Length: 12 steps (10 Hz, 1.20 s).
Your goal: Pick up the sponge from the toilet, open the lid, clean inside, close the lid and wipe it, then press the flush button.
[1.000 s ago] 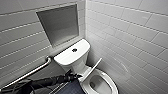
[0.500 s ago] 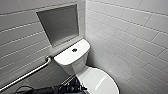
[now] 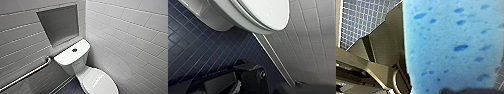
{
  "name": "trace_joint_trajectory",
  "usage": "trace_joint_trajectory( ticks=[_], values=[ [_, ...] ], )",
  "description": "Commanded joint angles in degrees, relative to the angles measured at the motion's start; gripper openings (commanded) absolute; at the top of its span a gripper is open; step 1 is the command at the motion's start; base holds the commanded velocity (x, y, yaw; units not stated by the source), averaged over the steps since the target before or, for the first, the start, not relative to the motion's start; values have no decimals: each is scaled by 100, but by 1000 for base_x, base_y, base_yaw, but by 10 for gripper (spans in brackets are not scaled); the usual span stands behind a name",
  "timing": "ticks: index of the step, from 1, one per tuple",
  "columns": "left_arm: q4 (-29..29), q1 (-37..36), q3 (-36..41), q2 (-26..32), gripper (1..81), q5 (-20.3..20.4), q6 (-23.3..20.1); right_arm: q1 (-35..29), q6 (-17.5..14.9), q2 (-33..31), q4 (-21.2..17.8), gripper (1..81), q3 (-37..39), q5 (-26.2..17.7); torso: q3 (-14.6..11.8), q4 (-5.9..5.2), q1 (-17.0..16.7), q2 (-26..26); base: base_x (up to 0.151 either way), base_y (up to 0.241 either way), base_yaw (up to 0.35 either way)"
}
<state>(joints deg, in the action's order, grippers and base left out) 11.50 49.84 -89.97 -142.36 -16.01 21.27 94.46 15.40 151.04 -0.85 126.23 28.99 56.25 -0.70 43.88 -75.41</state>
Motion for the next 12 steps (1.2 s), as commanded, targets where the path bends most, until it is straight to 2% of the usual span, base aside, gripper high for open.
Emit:
trace_joint_trajectory(
  ticks=[1,3,5,6,8,10,12],
  values=[
    [923,696,-204,216,811,-475,-35,78,-28,86,252,10,41,-359,0,0,0,0,0,0,0],
    [1319,1278,-495,172,811,-447,-35,60,-46,183,261,10,93,-455,0,0,-2,0,0,0,0],
    [1382,1603,-1004,6,811,-404,-27,25,-10,262,252,10,49,-621,0,0,-5,-2,0,0,0],
    [1329,1797,-1461,-196,811,-149,-9,-45,-19,359,235,10,154,-930,-2,0,-7,-2,0,0,0],
    [1372,2201,-2041,-442,811,369,-18,-11,-89,509,313,10,375,-1071,-2,0,-7,-5,0,0,0],
    [1399,2553,-2402,-627,811,388,-27,7,-19,177,577,10,-211,-974,-5,0,-9,-5,0,0,0],
    [1399,2817,-2649,-733,811,397,-27,-124,-10,-757,613,10,-1600,-897,-5,0,-9,-5,0,0,0]
  ],
)
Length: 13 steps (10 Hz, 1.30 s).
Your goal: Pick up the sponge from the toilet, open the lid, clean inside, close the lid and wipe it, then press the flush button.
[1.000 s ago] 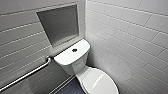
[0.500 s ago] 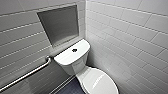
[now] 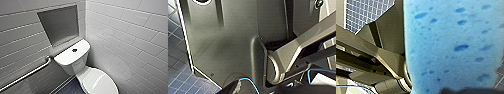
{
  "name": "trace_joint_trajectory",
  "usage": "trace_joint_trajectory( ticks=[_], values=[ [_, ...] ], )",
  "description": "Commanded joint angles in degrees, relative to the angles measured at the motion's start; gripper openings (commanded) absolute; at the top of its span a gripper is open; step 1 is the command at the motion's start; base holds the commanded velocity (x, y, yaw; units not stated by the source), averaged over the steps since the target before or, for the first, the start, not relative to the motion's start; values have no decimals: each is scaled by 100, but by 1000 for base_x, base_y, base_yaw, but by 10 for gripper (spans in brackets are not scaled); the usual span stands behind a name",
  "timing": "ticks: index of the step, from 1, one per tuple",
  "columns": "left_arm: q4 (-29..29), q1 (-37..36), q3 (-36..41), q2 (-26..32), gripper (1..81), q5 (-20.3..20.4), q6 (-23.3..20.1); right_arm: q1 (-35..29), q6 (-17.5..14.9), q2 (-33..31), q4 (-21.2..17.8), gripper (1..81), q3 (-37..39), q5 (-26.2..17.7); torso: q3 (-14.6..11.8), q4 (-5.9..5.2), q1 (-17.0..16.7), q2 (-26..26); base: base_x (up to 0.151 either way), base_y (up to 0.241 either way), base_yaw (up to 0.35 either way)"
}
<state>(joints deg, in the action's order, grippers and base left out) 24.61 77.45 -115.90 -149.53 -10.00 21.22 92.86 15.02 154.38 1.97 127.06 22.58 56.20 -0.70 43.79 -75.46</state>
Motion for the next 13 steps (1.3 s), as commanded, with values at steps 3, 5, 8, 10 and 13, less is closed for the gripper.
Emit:
trace_joint_trajectory(
  ticks=[3,5,8,10,13],
  values=[
    [88,231,5,-16,811,-117,-22,-253,45,-2203,321,10,-3139,-96,-2,0,-2,0,0,0,0],
    [96,258,-3,-103,811,-125,-31,-438,36,-2892,330,10,-3944,-96,-4,0,-2,-2,0,0,0],
    [149,276,-73,-341,811,-196,-250,-964,36,-3437,330,10,-4506,-96,-4,0,-2,-2,0,0,0],
    [149,319,-213,-446,811,-196,-329,-1509,27,-3761,330,10,-4857,-174,343,0,-2,-2,0,0,0],
    [157,372,-460,-570,811,-196,-329,-2485,45,-4149,260,10,-5227,-542,356,0,-6,0,0,0,0]
  ],
)
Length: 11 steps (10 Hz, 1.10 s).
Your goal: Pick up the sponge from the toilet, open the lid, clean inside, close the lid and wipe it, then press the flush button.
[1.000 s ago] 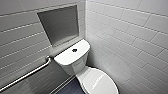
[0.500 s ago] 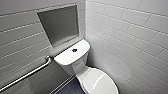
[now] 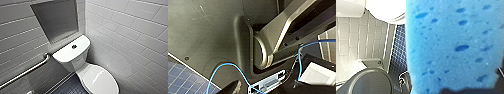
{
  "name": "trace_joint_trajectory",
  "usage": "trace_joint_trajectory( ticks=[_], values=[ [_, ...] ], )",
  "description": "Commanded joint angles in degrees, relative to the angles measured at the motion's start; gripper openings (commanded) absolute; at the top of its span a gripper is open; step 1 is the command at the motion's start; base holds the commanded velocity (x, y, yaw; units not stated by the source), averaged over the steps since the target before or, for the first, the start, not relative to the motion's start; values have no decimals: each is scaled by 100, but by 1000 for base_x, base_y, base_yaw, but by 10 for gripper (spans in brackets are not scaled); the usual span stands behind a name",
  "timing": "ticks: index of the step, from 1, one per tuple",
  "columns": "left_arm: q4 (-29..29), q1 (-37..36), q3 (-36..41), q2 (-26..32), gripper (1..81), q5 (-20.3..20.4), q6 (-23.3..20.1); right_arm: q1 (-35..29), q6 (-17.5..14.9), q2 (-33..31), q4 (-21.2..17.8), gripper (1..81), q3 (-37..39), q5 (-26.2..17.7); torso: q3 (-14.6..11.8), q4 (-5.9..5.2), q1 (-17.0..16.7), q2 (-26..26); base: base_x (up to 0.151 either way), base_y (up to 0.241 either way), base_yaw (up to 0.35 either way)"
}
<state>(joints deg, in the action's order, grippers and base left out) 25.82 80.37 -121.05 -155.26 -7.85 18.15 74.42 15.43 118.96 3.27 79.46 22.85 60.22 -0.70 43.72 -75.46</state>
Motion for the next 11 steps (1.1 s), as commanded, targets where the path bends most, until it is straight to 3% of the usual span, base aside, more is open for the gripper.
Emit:
trace_joint_trajectory(
  ticks=[1,2,5,6,8,11],
  values=[
    [37,89,-6,-49,811,-393,-22,-1002,29,-651,130,10,-520,-737,-5,0,0,0,0,0,0],
    [37,88,-33,-85,811,-393,-22,-1326,83,-660,130,10,-538,-930,9,0,369,-571,0,0,0],
    [37,80,-33,-129,811,-393,-22,-2540,407,-520,122,10,-521,-1860,0,0,468,-731,0,0,0],
    [37,89,-33,-137,811,-393,-22,-2873,487,-397,130,10,-477,-2160,0,0,201,-328,0,0,0],
    [28,89,-33,-155,811,-401,-22,-3561,671,-20,130,10,-266,-2801,2,0,360,-579,0,0,0],
    [28,106,-164,-207,811,-349,-22,-3990,961,815,147,10,374,-2873,2,0,400,-645,0,0,0]
  ],
)
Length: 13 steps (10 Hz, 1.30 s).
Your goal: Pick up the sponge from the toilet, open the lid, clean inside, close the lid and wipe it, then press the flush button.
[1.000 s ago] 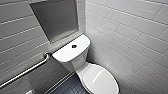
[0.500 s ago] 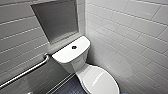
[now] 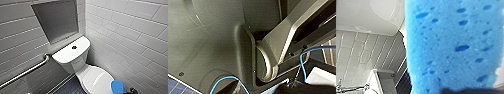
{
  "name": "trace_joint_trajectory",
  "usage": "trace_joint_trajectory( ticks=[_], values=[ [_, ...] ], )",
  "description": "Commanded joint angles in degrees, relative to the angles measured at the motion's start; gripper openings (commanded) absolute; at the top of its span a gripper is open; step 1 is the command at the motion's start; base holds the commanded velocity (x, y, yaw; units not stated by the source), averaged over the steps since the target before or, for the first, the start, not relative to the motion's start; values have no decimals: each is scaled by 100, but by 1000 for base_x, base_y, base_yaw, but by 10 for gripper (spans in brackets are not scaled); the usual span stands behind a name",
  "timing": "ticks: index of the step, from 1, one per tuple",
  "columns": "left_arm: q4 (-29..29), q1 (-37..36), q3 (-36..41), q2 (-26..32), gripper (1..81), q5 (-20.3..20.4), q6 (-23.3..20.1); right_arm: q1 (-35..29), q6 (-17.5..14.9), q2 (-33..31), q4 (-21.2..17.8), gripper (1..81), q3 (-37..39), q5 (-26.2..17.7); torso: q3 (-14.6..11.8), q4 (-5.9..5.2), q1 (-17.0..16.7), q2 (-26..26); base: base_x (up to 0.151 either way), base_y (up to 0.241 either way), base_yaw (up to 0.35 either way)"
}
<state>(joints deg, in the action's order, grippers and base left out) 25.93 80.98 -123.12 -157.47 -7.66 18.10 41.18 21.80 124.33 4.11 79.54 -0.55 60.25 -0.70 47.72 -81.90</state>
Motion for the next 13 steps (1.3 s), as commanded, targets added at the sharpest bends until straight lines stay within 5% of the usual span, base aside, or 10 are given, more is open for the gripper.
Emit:
trace_joint_trajectory(
  ticks=[1,8,10,12,13],
  values=[
    [17,45,-18,-31,811,-368,-17,-903,535,584,81,10,594,-595,0,0,0,0,0,0,0],
    [-44,54,-186,-93,811,-359,-9,-1994,1784,2432,-7,10,2863,-763,0,0,0,0,0,0,0],
    [-53,80,-282,-101,811,-359,-9,-2108,1802,2520,37,10,2943,-763,0,0,0,0,0,0,0],
    [-53,89,-326,-128,811,-359,-9,-2205,1801,2520,64,10,2969,-754,321,0,0,0,0,0,0],
    [-53,80,-326,-136,811,-359,-9,-2258,1793,2529,64,10,2987,-754,28,0,0,0,0,0,0]
  ],
)
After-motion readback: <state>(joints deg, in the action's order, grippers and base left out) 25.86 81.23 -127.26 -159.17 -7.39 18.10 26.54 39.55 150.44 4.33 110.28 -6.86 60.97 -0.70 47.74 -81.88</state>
